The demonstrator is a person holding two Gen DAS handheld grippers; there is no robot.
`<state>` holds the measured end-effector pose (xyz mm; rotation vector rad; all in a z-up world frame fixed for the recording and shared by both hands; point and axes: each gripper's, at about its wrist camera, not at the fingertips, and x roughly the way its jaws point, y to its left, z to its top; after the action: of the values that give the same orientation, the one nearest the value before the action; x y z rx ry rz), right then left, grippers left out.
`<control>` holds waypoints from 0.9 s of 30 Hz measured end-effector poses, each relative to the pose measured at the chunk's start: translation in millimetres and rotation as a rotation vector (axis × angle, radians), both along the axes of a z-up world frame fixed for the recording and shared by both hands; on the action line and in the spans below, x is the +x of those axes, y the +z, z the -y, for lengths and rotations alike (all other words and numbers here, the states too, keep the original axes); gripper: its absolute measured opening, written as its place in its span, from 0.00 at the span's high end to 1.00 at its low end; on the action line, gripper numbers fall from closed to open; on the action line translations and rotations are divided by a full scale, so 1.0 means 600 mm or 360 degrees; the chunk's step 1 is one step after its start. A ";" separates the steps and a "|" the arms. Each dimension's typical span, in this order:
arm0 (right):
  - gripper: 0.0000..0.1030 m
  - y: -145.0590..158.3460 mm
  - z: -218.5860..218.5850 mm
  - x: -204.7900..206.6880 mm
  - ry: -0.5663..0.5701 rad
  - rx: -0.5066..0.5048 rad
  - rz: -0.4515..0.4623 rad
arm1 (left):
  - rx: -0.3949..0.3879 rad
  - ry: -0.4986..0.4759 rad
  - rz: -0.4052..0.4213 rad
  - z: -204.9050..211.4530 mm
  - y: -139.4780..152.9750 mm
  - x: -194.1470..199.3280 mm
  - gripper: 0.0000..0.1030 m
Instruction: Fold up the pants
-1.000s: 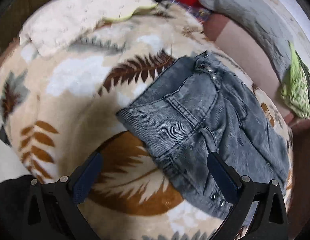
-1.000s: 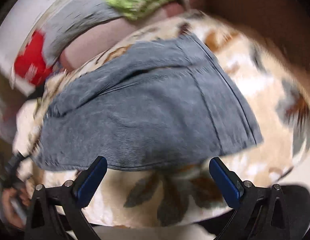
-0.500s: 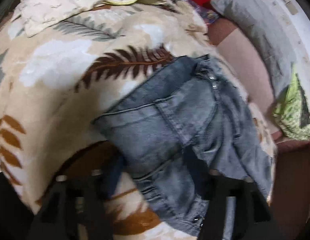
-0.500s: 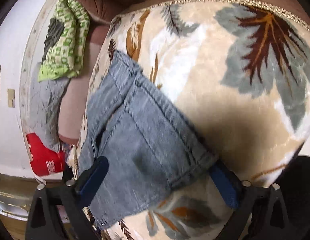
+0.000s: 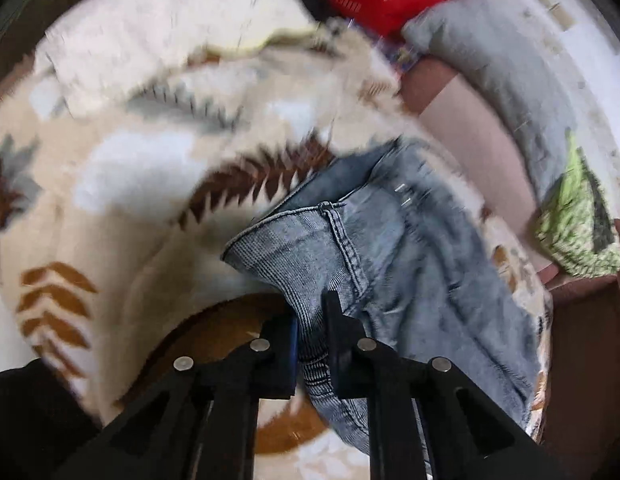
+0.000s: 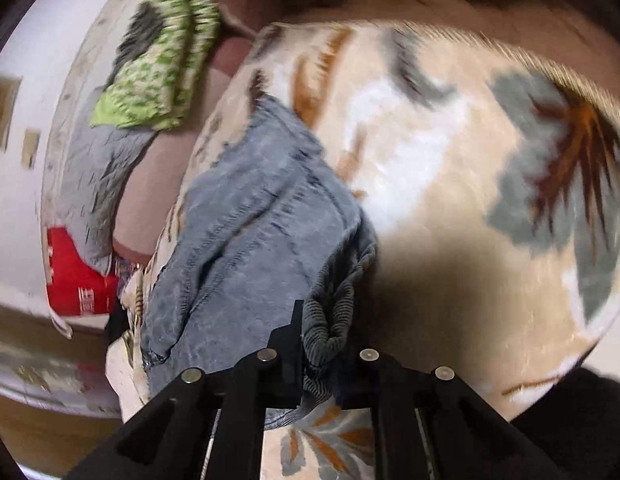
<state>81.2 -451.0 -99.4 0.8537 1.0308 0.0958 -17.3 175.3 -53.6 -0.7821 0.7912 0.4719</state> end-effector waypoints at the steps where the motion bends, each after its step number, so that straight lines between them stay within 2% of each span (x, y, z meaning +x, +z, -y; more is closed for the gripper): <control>1: 0.90 0.019 -0.002 0.003 0.0021 -0.0045 0.0038 | 0.0041 0.0007 0.0053 0.013 0.022 -0.020 0.88; 3: 0.90 0.044 0.000 0.000 0.0041 -0.0122 0.0090 | 0.0089 -0.0007 0.0089 0.035 0.039 -0.050 0.88; 5: 0.90 0.053 0.012 -0.006 0.0041 -0.0192 0.0098 | 0.0103 -0.0028 0.0062 0.051 0.032 -0.072 0.88; 7: 0.90 0.026 0.027 -0.003 0.0072 -0.0262 -0.0037 | 0.0111 -0.0060 -0.0034 0.060 0.005 -0.083 0.87; 9: 0.83 -0.010 0.041 -0.005 0.0067 -0.0277 -0.0178 | 0.0086 -0.0083 -0.0152 0.053 -0.027 -0.074 0.84; 11: 0.79 -0.026 0.050 -0.011 0.0056 -0.0274 -0.0254 | 0.0011 -0.0017 -0.0171 0.035 -0.035 -0.081 0.74; 12: 0.71 -0.018 0.053 -0.017 0.0037 -0.0278 -0.0227 | 0.0028 -0.0006 -0.0166 0.032 -0.028 -0.085 0.72; 14: 0.63 0.017 0.055 -0.026 -0.0017 -0.0420 -0.0161 | 0.0170 0.0004 -0.0139 0.033 0.007 -0.093 0.63; 16: 0.56 0.050 0.055 -0.036 -0.0052 -0.0461 -0.0049 | 0.0280 0.0008 -0.0069 0.041 0.042 -0.098 0.53; 18: 0.37 0.097 0.042 -0.040 -0.0036 -0.0469 0.0118 | 0.0348 -0.0007 0.0005 0.055 0.068 -0.103 0.43; 19: 0.32 0.109 0.033 -0.044 -0.0019 -0.0472 0.0159 | 0.0375 -0.0037 0.0036 0.064 0.079 -0.099 0.39; 20: 0.27 0.119 0.019 -0.041 0.0029 -0.0464 0.0211 | 0.0406 -0.0091 0.0076 0.077 0.090 -0.089 0.39; 22: 0.26 0.107 -0.003 -0.024 0.0170 -0.0374 0.0226 | 0.0427 -0.0186 0.0101 0.093 0.094 -0.070 0.35; 24: 0.26 0.043 -0.011 0.006 0.0261 -0.0238 0.0019 | 0.0422 -0.0310 0.0062 0.109 0.071 -0.034 0.27; 25: 0.26 -0.005 -0.005 0.018 0.0245 -0.0180 -0.0169 | 0.0411 -0.0377 0.0011 0.112 0.047 -0.014 0.21; 26: 0.28 -0.022 0.004 0.016 0.0200 -0.0113 -0.0186 | 0.0403 -0.0441 -0.0095 0.114 0.015 0.005 0.20; 27: 0.28 -0.011 0.012 0.014 0.0163 -0.0088 -0.0146 | 0.0393 -0.0482 -0.0255 0.112 -0.022 0.023 0.21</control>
<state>89.6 -457.9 -105.7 0.7604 1.1585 0.1149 -3.4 108.0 -67.0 -0.3896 0.9617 0.3537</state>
